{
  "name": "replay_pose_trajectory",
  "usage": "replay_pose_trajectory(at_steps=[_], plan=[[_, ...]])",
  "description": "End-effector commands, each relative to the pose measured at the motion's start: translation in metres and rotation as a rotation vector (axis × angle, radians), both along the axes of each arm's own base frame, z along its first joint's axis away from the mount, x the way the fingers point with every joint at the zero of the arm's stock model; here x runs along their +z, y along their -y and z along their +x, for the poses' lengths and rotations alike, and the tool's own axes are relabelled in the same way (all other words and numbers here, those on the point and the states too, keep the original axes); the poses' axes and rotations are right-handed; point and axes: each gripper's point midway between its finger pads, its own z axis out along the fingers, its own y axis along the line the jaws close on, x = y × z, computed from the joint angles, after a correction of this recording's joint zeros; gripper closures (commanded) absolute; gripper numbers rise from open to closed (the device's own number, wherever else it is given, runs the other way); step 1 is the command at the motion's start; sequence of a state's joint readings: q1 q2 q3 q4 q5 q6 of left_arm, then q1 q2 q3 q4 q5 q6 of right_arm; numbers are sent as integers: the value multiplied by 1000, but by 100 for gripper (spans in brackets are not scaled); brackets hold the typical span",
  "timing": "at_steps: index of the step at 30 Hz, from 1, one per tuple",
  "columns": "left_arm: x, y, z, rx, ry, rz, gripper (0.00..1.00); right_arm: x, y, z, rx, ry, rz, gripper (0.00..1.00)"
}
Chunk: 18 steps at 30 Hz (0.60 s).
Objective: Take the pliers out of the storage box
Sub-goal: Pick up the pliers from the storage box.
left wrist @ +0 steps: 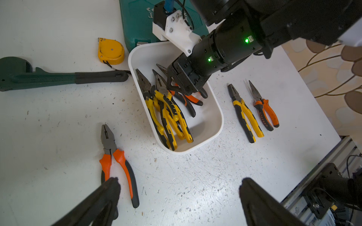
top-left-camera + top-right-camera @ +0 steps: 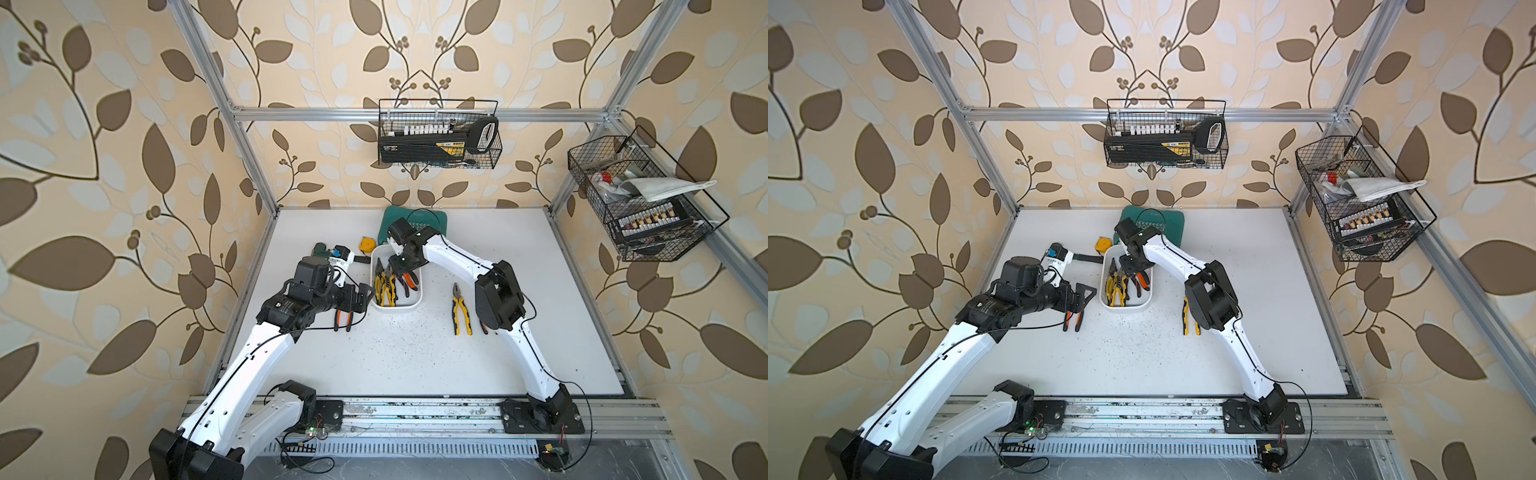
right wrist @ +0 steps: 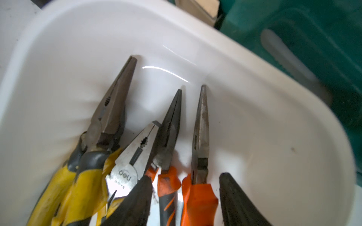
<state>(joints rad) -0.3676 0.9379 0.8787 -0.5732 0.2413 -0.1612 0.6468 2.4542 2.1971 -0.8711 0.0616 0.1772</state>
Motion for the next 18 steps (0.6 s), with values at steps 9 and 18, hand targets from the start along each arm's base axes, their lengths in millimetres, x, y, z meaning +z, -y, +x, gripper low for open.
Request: replay_pose_trajectory(at_steps=[9,18], plan=[[6,-3,5,19,47,8,1,-37,15,-16,60,-109,-107,40],[1,-3,7,23,33,18,1,-11,8,-35,89,-134,-60,67]])
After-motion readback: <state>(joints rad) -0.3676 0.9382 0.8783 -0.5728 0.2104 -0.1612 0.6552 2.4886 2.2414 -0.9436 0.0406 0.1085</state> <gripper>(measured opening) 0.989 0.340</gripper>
